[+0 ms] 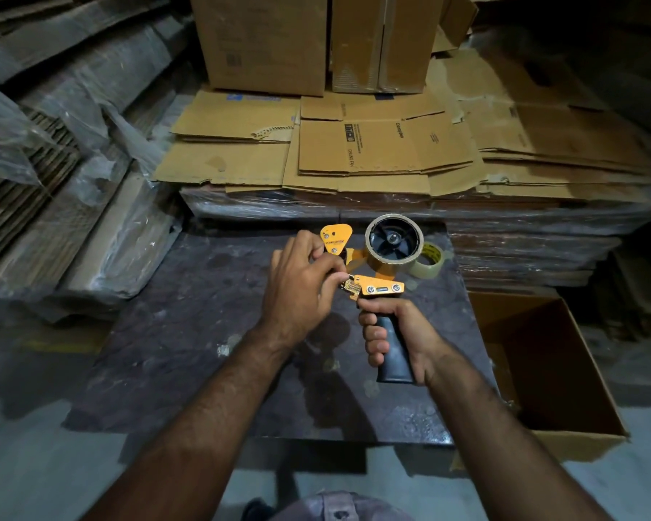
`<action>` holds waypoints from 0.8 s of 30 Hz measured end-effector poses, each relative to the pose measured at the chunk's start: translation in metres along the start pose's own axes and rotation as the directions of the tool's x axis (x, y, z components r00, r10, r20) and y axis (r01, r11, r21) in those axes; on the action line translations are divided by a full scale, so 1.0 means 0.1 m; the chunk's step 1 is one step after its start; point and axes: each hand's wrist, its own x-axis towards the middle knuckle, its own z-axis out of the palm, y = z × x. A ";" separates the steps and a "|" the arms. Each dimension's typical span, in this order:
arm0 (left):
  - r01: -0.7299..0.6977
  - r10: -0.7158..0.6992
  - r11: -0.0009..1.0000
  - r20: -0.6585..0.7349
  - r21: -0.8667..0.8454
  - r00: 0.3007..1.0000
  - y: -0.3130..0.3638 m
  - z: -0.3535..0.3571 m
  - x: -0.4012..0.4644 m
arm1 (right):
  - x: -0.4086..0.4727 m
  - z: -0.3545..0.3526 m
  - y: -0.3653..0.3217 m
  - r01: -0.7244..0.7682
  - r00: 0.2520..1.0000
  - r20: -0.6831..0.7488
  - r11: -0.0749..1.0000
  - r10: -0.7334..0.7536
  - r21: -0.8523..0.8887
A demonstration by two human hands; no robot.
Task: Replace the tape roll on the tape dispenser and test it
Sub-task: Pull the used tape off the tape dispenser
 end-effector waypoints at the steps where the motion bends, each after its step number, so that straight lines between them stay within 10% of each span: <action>1: 0.019 -0.019 1.000 -0.016 0.001 1.000 0.03 0.03 -0.04 | 0.01 0.00 -0.01 0.012 1.000 -0.010 1.000 -0.011 0.014; 15: 0.121 -0.126 0.943 0.004 -0.310 0.992 -0.09 -0.04 -0.08 | 0.01 0.01 0.01 0.019 0.998 -0.056 0.999 -0.022 -0.041; 24: -0.039 0.009 0.989 0.197 0.145 0.980 -0.10 -0.22 0.60 | 0.19 0.25 0.08 -0.003 0.995 -0.101 0.982 -0.016 -0.189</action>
